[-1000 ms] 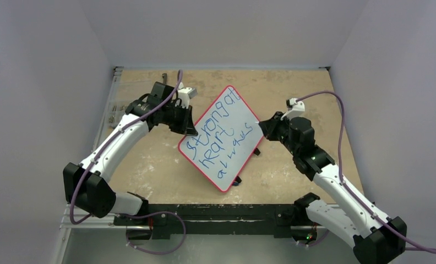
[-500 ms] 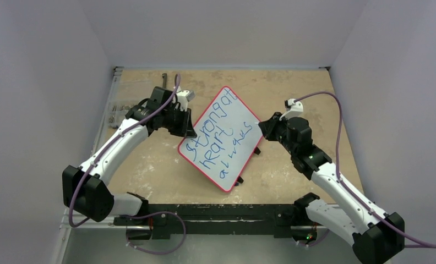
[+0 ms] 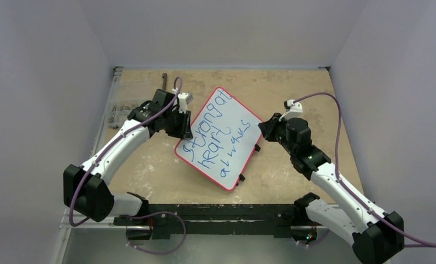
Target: Write a sentence on the whiteboard
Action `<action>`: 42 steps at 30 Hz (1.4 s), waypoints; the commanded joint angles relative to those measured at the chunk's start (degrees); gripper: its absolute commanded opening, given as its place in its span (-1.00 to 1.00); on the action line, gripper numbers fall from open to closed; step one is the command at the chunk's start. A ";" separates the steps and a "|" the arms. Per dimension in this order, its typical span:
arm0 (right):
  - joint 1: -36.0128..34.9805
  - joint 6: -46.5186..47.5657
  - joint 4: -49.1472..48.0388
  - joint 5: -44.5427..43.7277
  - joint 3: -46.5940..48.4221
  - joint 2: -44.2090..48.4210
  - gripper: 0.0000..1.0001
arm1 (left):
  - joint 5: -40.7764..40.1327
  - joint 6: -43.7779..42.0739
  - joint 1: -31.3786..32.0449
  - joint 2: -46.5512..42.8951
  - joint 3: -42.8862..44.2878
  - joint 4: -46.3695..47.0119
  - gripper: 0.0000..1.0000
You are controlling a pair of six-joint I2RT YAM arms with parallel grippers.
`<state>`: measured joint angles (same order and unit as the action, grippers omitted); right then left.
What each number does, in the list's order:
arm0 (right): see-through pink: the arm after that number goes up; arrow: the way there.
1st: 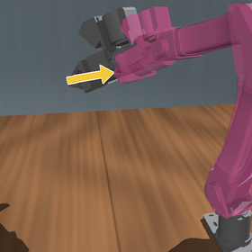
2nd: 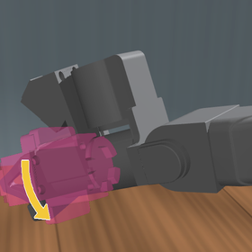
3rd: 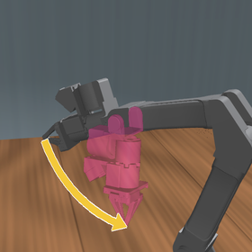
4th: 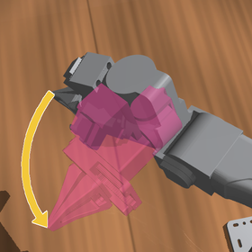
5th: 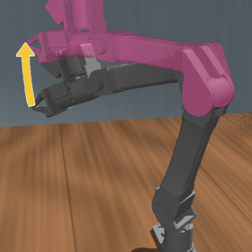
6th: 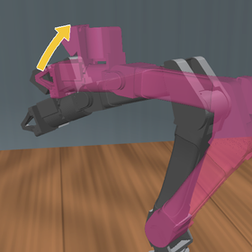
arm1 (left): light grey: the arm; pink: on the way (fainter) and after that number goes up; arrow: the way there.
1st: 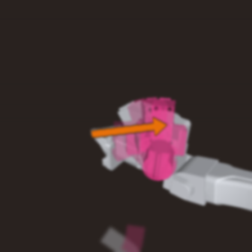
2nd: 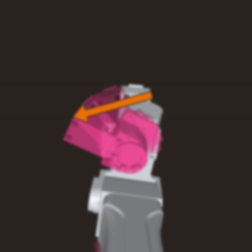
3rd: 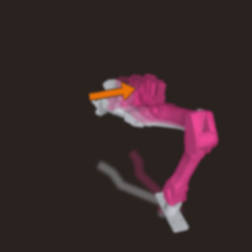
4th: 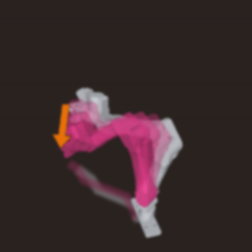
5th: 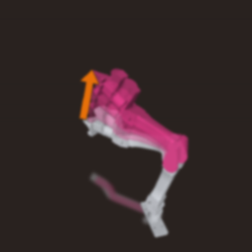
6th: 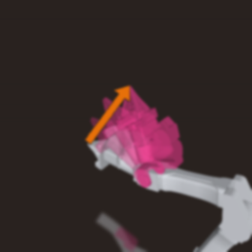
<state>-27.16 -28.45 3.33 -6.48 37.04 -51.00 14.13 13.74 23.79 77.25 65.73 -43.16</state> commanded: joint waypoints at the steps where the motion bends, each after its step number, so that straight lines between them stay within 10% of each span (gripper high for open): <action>1: 0.12 0.75 -1.80 -0.90 0.01 0.64 -1.00 | -7.92 -1.87 -0.24 0.72 -1.75 -2.93 -0.30; 30: 0.14 0.41 -1.41 -0.82 0.05 0.28 -1.00 | 0.25 -0.75 2.29 -2.83 3.46 -3.29 -0.08; 42: 0.10 0.87 0.53 -0.94 -0.02 2.02 -1.00 | 1.50 -1.97 2.49 -8.39 9.71 -10.74 0.37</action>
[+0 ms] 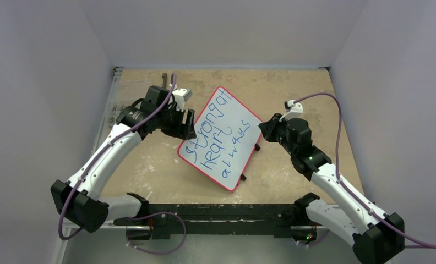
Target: Write a sentence on the whiteboard
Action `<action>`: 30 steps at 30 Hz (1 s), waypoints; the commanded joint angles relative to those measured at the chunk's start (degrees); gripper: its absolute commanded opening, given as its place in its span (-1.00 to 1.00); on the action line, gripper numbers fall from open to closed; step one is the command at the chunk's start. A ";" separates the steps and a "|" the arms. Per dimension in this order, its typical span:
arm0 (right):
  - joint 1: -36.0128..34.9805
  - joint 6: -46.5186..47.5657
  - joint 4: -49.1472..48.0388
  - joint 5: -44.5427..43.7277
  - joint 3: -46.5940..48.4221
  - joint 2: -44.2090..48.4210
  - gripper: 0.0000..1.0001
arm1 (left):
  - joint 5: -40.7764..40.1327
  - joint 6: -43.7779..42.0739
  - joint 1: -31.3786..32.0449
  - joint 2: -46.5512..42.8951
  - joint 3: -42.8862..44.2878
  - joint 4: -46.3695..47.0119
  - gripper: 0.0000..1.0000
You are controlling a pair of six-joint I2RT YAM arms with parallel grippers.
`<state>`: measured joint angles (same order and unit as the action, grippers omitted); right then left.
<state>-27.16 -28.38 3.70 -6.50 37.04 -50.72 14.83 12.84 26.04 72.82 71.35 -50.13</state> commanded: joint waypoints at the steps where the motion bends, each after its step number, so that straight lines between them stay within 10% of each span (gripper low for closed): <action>1: 0.09 0.74 0.16 -0.90 -0.11 1.84 -1.00 | 0.80 -1.20 0.24 -4.54 4.33 -4.67 0.37; 10: 0.09 0.52 0.79 -0.32 -0.68 2.33 -1.00 | -2.14 -2.98 0.59 -11.81 2.01 -10.21 0.08; 16: 0.08 -0.11 1.25 0.30 -1.97 3.86 -1.00 | -2.41 -2.49 0.05 -11.76 -1.79 -7.26 0.25; 30: 0.08 0.11 2.87 0.23 -2.41 5.54 -1.00 | 13.06 1.53 -6.35 -4.54 -6.59 6.57 0.07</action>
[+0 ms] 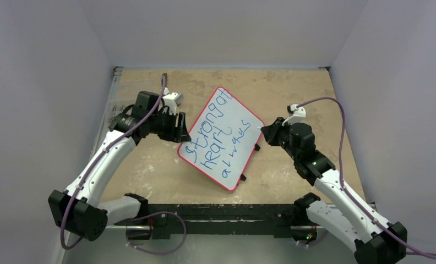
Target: Write a sentence on the whiteboard
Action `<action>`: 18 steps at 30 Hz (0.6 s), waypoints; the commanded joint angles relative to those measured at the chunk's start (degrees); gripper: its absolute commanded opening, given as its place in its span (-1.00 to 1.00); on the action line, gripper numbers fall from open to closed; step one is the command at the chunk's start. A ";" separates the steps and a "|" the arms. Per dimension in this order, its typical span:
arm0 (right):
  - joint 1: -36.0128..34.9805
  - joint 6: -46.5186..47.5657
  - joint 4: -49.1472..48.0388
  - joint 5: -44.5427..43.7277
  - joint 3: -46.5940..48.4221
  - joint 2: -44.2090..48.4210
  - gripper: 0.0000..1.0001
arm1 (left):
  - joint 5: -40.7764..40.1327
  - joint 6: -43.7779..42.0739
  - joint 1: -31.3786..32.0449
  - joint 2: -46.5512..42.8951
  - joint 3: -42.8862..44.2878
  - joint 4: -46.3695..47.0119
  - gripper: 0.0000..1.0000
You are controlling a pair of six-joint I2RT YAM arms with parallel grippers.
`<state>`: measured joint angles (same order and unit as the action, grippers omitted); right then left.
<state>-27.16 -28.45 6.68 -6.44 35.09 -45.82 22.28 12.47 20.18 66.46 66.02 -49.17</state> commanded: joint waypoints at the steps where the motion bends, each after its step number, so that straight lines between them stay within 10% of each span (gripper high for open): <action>1: 0.06 0.23 -0.04 0.19 -0.46 0.65 -1.00 | 5.92 2.08 -0.54 2.40 -1.51 6.08 0.07; 18: 0.09 0.74 -0.92 0.27 -0.42 -0.60 -1.00 | 11.28 6.71 -0.81 6.69 -6.54 17.18 -0.62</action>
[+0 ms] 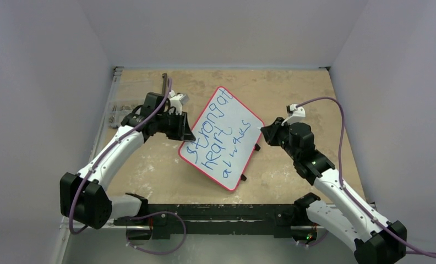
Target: Write a sentence on the whiteboard
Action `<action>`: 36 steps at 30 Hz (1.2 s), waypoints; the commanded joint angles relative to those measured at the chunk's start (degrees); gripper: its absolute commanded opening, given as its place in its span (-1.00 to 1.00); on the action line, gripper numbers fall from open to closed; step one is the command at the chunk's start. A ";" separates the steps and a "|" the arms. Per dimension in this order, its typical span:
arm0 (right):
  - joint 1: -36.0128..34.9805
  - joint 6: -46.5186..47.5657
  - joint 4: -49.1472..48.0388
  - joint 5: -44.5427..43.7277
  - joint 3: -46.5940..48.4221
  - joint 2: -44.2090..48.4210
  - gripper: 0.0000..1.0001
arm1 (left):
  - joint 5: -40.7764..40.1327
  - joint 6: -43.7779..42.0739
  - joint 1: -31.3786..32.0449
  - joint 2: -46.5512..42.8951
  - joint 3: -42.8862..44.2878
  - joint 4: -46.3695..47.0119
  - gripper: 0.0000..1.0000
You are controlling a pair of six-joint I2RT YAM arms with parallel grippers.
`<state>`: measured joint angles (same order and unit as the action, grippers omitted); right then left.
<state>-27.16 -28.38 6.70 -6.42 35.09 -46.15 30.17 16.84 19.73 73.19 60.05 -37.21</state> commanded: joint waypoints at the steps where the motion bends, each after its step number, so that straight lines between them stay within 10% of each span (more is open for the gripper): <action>1: 0.14 0.69 -0.99 0.34 -0.42 -0.33 -1.00 | 3.65 2.66 -0.26 -0.03 -0.89 5.82 -0.65; 36: 0.09 6.39 5.49 -15.38 7.98 2.77 -1.00 | 1.57 14.70 15.41 20.28 12.40 26.21 -0.86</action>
<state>-27.16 -23.99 11.22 -16.49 38.61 -45.56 32.75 31.18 33.01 90.21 67.05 -15.46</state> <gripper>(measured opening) 0.092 0.128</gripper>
